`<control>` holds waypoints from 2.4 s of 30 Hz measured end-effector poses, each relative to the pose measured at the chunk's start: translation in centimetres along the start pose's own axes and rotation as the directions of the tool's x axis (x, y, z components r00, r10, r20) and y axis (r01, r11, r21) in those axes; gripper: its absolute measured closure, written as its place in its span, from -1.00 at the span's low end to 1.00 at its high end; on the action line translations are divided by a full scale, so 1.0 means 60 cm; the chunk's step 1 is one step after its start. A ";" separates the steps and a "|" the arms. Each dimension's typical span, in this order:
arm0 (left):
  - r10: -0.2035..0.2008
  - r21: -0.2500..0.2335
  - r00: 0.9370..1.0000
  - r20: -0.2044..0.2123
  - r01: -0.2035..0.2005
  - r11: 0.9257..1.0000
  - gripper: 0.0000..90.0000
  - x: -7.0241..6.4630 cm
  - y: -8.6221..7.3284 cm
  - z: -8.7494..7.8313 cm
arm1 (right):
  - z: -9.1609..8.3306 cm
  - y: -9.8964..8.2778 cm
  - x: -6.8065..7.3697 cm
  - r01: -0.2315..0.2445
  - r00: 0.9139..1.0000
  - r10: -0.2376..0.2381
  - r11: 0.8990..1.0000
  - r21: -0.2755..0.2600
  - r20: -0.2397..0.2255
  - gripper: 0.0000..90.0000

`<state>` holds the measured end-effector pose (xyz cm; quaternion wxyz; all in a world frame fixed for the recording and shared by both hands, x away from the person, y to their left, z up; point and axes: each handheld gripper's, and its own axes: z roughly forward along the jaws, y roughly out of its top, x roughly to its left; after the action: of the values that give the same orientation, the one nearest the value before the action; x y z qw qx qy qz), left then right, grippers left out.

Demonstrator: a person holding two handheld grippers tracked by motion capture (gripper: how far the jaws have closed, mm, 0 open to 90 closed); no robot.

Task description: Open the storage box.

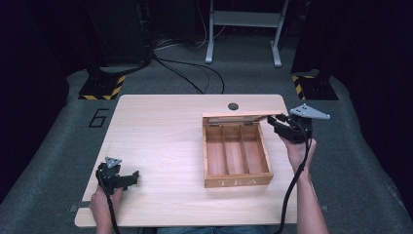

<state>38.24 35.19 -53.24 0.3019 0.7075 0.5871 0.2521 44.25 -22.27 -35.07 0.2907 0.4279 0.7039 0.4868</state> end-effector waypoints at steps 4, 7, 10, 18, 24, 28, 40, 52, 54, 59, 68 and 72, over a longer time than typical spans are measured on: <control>0.000 0.000 1.000 0.000 0.000 1.000 -0.99 0.000 0.000 0.000 | 0.000 -0.001 0.000 -0.006 1.000 0.006 1.000 0.002 -0.002 0.37; 0.000 0.000 1.000 0.000 0.000 1.000 -0.99 0.000 0.000 0.000 | 0.000 -0.001 0.000 -0.008 1.000 0.008 1.000 0.001 -0.001 0.37; 0.000 0.000 1.000 0.000 0.000 1.000 -0.99 0.000 0.000 0.000 | 0.000 -0.001 0.000 -0.010 1.000 0.010 1.000 0.000 -0.001 0.37; 0.001 0.000 1.000 0.000 -0.001 1.000 -0.99 0.000 0.000 0.000 | 0.001 0.000 0.001 -0.015 1.000 0.015 1.000 0.000 0.001 0.37; 0.000 0.000 1.000 0.000 0.000 1.000 -0.99 0.000 0.000 0.000 | 0.000 0.000 0.001 -0.012 1.000 0.012 1.000 0.000 0.001 0.37; 0.000 0.000 1.000 0.000 0.000 1.000 -0.99 0.000 0.000 0.000 | 0.000 0.000 0.000 -0.011 1.000 0.011 1.000 0.001 0.001 0.37; 0.000 0.000 1.000 0.000 0.000 1.000 -0.99 0.000 0.000 0.000 | -0.002 -0.003 0.002 -0.015 1.000 0.015 1.000 0.005 -0.003 0.37; 0.000 0.000 1.000 0.000 0.000 1.000 -0.99 0.000 0.000 0.000 | -0.008 -0.011 0.008 -0.007 1.000 0.007 1.000 0.013 0.004 0.36; -0.001 0.000 1.000 0.000 0.001 1.000 -0.99 0.000 0.000 0.000 | -0.009 -0.013 0.008 -0.005 1.000 0.005 1.000 0.010 0.002 0.36; 0.000 0.000 1.000 0.000 0.000 1.000 -0.99 0.000 0.000 0.000 | -0.012 -0.021 0.010 -0.009 1.000 0.009 1.000 0.006 -0.002 0.35; -0.001 0.000 1.000 0.000 0.001 1.000 -0.99 0.000 0.000 0.000 | -0.024 -0.045 0.018 -0.014 1.000 0.014 1.000 0.020 -0.011 0.31; 0.000 0.001 1.000 0.000 0.000 1.000 -0.99 0.000 0.000 0.000 | -0.028 -0.059 0.020 -0.018 1.000 0.019 1.000 0.023 -0.018 0.29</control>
<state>38.24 35.18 -53.23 0.3015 0.7075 0.5874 0.2520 41.17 -22.50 -37.78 0.2750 0.4332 0.7080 0.4853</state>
